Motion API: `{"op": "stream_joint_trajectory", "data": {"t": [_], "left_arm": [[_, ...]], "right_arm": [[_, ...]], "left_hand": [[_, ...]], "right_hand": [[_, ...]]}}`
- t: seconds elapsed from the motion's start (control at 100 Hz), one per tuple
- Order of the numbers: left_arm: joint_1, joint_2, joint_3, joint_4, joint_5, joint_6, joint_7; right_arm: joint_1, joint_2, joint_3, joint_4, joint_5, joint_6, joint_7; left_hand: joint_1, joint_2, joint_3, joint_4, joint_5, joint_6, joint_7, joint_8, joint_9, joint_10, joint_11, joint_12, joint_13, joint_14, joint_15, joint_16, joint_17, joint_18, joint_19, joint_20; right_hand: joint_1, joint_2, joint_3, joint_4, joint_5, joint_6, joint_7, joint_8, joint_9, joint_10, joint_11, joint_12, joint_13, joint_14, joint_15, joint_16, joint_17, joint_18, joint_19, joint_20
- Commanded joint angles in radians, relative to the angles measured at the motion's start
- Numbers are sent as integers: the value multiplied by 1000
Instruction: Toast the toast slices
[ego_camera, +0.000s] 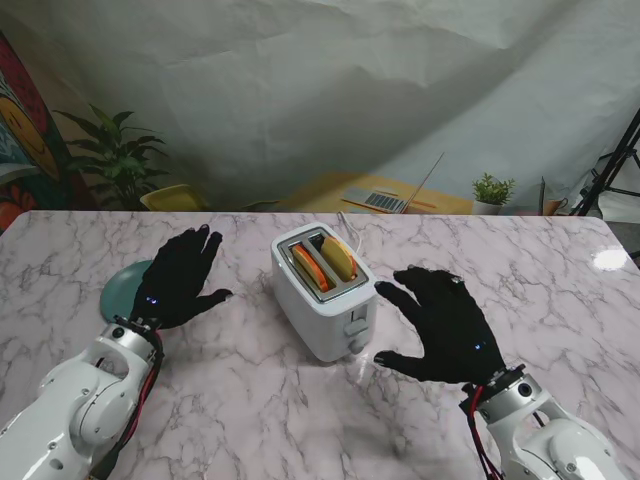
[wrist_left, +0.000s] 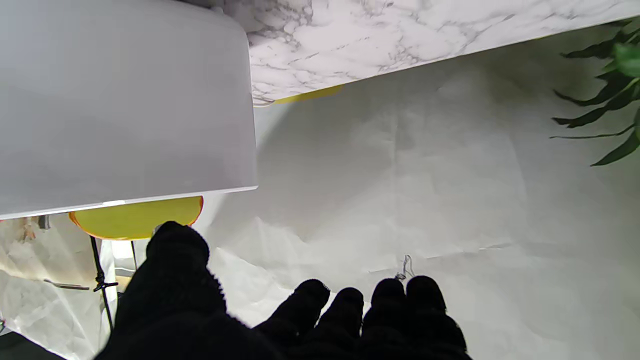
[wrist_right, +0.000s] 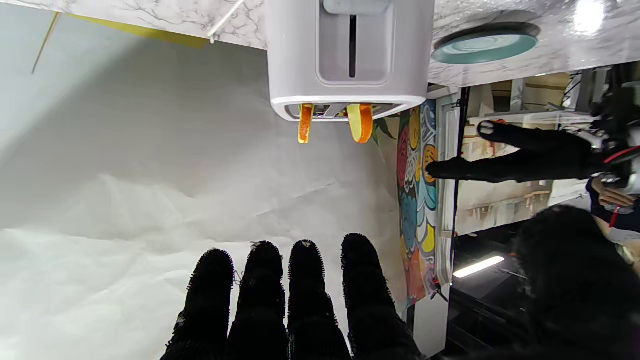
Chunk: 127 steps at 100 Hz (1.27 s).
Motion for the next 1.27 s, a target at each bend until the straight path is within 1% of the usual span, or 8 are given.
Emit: {"op": "stream_joint_trajectory", "data": {"t": [0.0,0.1,0.4,0.56,0.69,0.8,0.99,1.26], "left_arm": [[36,-4,1,-6,-4,17,-8],[79,-8,-9,-24,-21,36,-15],[176,-10,-32,-66,-52,57,-81],[210,-12,-36,-72,-64,77,-84],[227,-15,-34,-70,-75,92,-76],[234,-15,-30,-65,-83,91,-80],[234,-15,-17,-46,-96,90,-81],[240,-16,-8,-42,-101,98,-73]], "right_arm": [[-20,-5,3,-5,-4,8,-21],[-35,-7,11,-3,-4,24,-34],[-55,-9,26,12,-2,48,-34],[-61,-9,25,24,1,60,-37],[-64,-11,24,34,11,68,-39],[-66,-12,22,41,16,74,-43],[-66,-12,15,52,25,81,-40],[-64,-12,8,53,29,84,-39]], "left_hand": [[7,39,-23,26,-11,21,-10,8,-36,22,-10,5,-27,49,-2,-9,-11,-3,-22,-12],[3,40,-24,27,-7,18,-9,8,-35,23,-9,3,-29,51,-8,-11,-13,3,-28,-15],[-10,36,-25,27,-7,17,-12,4,-36,23,-9,2,-36,59,-24,-20,-17,11,-52,-27],[-13,34,-24,27,-6,17,-13,2,-35,23,-9,1,-37,64,-32,-23,-16,17,-67,-35],[-12,29,-24,28,-1,14,-11,2,-35,21,-7,2,-37,64,-34,-23,-15,17,-74,-37],[-12,27,-23,28,6,9,-8,2,-32,18,-3,6,-35,64,-33,-22,-14,18,-77,-37],[-6,18,-21,29,19,1,-4,2,-22,9,-1,10,-36,66,-34,-22,-15,21,-86,-36],[-1,18,-20,30,22,-1,-3,1,-19,9,-2,12,-37,65,-35,-22,-15,21,-95,-35]], "right_hand": [[-9,19,-14,11,6,26,-9,-4,4,12,-6,-5,-3,-12,-39,-18,-7,-18,-14,3],[-8,18,-13,11,8,27,-11,-5,5,13,-6,-5,-2,-10,-39,-18,-6,-16,-15,2],[-9,15,-13,11,9,26,-16,-7,2,13,-11,-6,-7,-11,-41,-19,-9,-15,-19,0],[-10,12,-13,10,7,26,-18,-7,-1,14,-12,-7,-9,-11,-42,-20,-9,-14,-20,-1],[-10,9,-12,11,8,25,-18,-7,0,13,-12,-6,-8,-12,-42,-20,-9,-14,-21,-2],[-10,9,-10,11,9,25,-18,-6,1,14,-12,-7,-9,-11,-42,-19,-9,-15,-21,-2],[-10,5,-6,10,10,24,-19,-6,2,14,-13,-7,-8,-10,-41,-20,-9,-12,-22,-3],[-12,4,-2,10,10,23,-19,-4,1,12,-13,-7,-9,-12,-41,-20,-9,-10,-22,-3]]}}
